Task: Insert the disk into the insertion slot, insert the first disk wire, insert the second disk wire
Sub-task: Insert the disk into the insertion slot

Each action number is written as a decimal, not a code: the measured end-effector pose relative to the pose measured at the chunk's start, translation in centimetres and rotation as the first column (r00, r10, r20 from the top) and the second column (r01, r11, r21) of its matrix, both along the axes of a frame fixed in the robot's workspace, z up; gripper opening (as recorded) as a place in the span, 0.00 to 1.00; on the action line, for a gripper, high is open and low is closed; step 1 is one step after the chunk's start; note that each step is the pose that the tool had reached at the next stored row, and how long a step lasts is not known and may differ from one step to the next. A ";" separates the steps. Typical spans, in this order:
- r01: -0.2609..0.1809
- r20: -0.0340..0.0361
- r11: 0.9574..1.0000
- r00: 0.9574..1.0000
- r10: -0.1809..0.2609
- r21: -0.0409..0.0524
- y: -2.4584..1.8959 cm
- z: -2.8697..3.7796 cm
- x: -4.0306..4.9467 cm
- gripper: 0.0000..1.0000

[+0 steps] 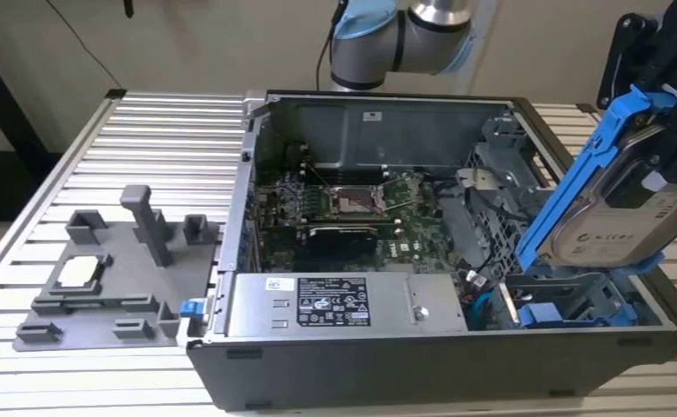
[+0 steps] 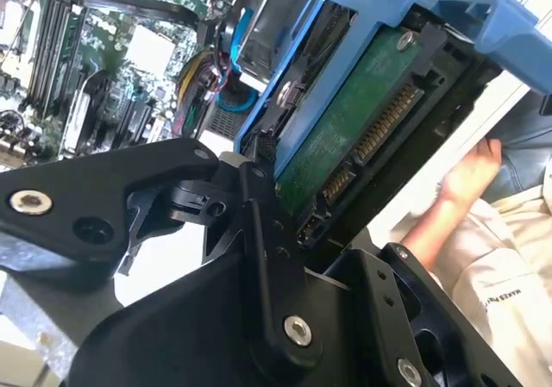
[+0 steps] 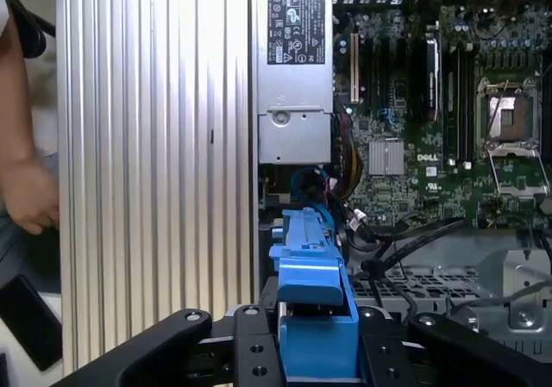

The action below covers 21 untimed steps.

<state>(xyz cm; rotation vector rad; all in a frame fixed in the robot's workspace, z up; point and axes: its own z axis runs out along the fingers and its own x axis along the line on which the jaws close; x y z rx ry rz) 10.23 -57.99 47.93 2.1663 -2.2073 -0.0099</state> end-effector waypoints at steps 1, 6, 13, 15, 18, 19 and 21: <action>0.000 0.000 1.000 1.000 0.000 0.000 0.00 -0.17 0.06 0.33; -0.002 0.000 1.000 1.000 0.002 0.001 0.00 -0.90 0.55 0.33; -0.006 0.000 1.000 1.000 0.006 0.001 0.00 -2.04 1.52 0.33; -0.009 0.000 1.000 1.000 0.009 0.002 0.00 -2.31 1.59 0.33; -0.016 0.000 1.000 1.000 0.016 0.002 0.00 -2.83 1.59 0.33; -0.019 0.000 1.000 1.000 0.019 0.002 0.00 -3.01 1.59 0.33; -0.026 0.000 1.000 1.000 0.026 0.002 0.00 -3.33 1.62 0.33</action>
